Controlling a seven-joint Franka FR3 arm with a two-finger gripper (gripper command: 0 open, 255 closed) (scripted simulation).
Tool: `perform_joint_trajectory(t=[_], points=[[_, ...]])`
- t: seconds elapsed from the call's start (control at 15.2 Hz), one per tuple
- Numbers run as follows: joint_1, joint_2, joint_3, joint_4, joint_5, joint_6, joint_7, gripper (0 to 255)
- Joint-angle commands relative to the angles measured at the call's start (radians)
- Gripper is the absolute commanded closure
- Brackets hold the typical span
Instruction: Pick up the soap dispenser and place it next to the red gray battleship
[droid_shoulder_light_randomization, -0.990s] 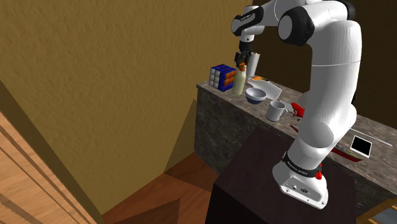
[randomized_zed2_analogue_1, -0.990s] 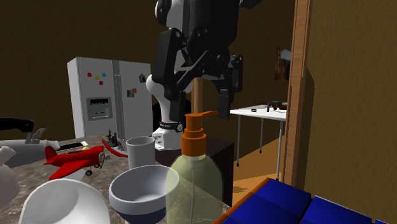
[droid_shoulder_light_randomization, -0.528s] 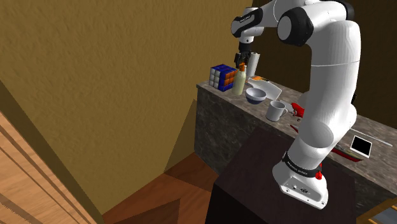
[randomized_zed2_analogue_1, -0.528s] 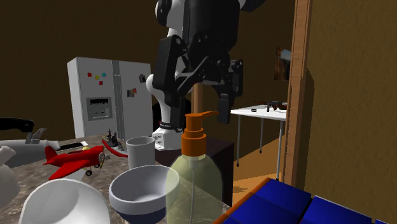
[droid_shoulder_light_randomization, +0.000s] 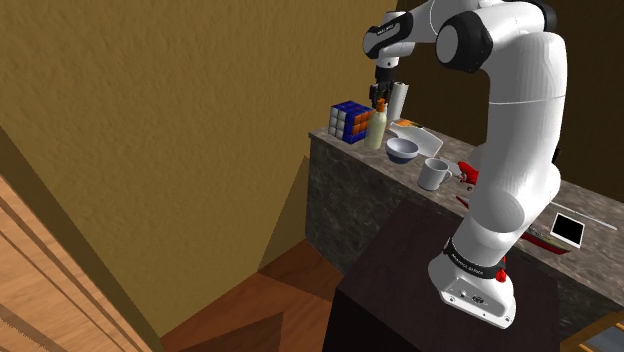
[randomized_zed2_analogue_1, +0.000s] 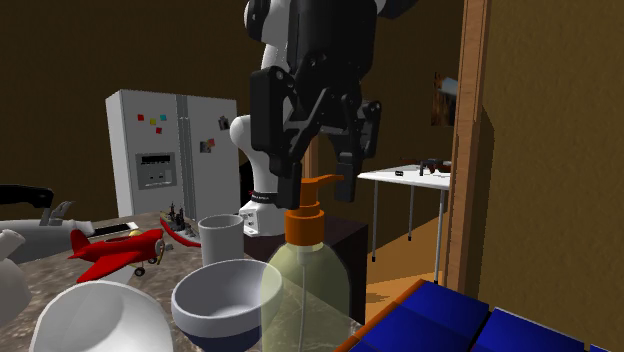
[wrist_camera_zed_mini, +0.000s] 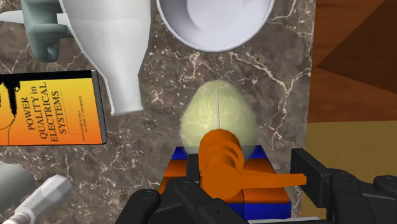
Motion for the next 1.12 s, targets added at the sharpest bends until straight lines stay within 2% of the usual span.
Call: perform_joint_trajectory(t=[0.0,0.13,1.06], points=[[0.0,0.0,0.0,0.0,0.0,0.0,0.0,255],[0.0,0.0,0.0,0.0,0.0,0.0,0.0,255],[-0.007,-0.024,-0.009,0.156,-0.013,-0.177,0.001,255]])
